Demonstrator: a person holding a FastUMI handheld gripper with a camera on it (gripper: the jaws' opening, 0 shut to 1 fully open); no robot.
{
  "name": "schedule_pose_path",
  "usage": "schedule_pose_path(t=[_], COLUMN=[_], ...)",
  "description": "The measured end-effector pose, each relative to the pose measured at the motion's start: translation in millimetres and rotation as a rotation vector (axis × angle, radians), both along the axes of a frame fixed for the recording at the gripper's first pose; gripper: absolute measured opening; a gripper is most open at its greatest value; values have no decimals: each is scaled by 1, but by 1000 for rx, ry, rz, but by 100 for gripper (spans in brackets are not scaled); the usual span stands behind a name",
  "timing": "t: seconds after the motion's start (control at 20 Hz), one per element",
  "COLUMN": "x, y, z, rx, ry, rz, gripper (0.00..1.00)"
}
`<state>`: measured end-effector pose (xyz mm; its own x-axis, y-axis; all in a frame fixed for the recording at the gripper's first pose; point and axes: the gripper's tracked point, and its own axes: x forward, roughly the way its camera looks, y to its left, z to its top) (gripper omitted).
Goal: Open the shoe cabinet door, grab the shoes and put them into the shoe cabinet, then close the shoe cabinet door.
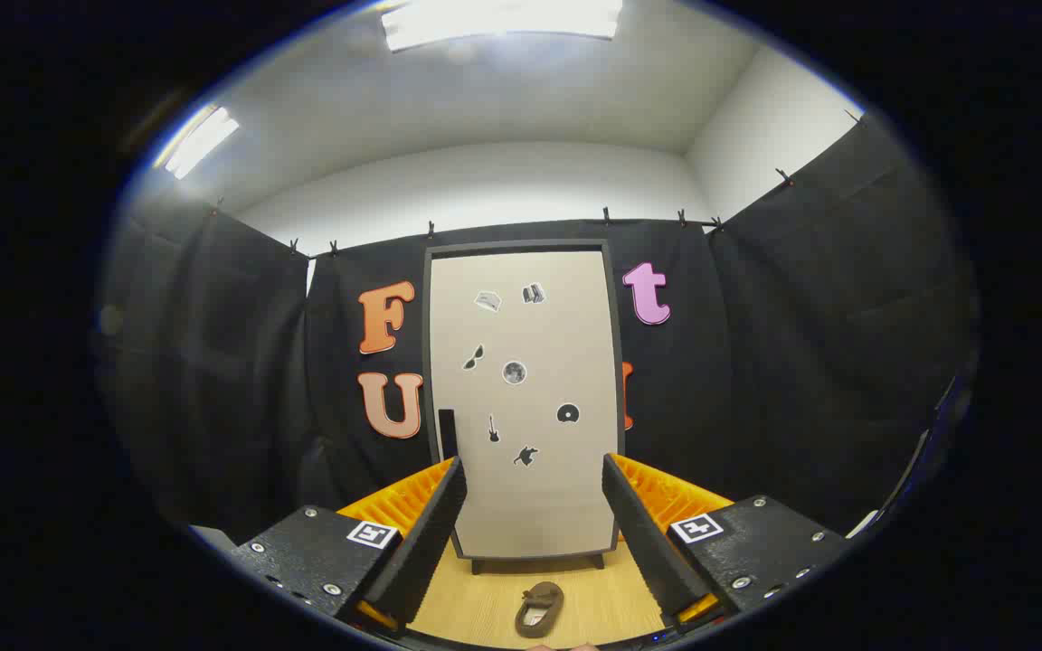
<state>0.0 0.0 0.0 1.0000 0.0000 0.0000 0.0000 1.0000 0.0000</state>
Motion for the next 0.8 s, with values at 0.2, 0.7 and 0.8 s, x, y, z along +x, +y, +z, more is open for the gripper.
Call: schedule_pose_path(t=[0.2,0.7,0.8], x=[2,15,14], y=[4,19,20], z=[5,2,-1], rx=[3,7,6], ry=[-8,-6,9], rz=[13,61,74], gripper=[94,94,94])
